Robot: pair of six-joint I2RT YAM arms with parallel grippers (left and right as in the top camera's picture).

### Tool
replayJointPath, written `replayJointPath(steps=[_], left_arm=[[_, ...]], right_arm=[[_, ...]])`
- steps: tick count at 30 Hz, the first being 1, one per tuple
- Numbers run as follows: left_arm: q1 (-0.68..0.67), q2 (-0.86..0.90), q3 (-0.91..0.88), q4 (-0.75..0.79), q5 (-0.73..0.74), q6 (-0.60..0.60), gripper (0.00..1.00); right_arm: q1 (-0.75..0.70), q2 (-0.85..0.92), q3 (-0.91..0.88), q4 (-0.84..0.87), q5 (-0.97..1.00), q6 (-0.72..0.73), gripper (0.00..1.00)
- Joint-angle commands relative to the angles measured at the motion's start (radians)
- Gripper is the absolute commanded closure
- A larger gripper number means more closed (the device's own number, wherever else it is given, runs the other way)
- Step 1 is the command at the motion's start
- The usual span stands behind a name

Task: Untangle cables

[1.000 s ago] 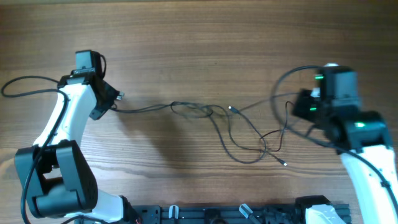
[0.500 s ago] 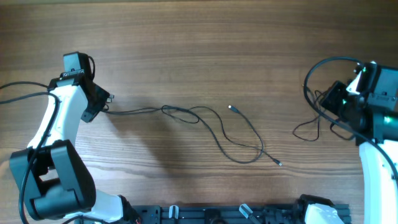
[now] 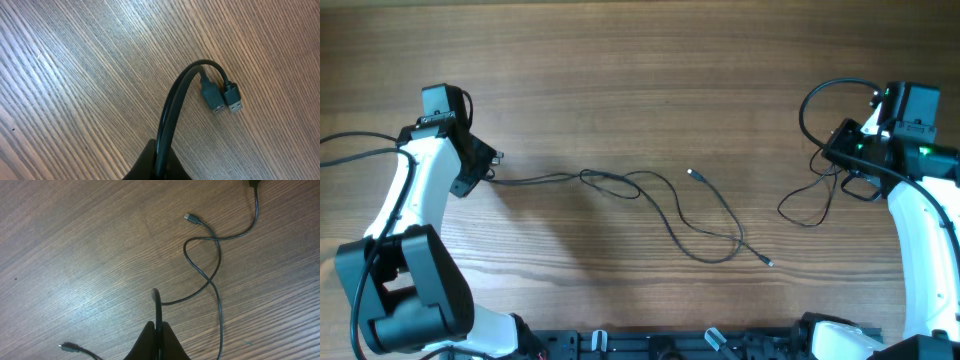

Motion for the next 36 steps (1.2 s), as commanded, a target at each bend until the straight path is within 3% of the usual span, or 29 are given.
replayJointPath(steps=[1, 12, 27, 36], left_arm=[[0.004, -0.002, -0.004, -0.001, 0.002, 0.0, 0.96], [0.004, -0.002, -0.004, 0.0, 0.032, 0.0, 0.92], [0.004, -0.002, -0.004, 0.0, 0.032, 0.0, 0.88], [0.004, -0.002, -0.004, -0.001, 0.032, 0.0, 0.87]], right_arm=[[-0.003, 0.011, 0.009, 0.008, 0.041, -0.014, 0.95], [-0.003, 0.029, -0.001, 0.046, 0.164, -0.014, 0.94], [-0.003, 0.287, -0.002, 0.103, 0.164, -0.015, 0.9], [-0.003, 0.335, -0.002, 0.145, 0.164, -0.016, 0.87]])
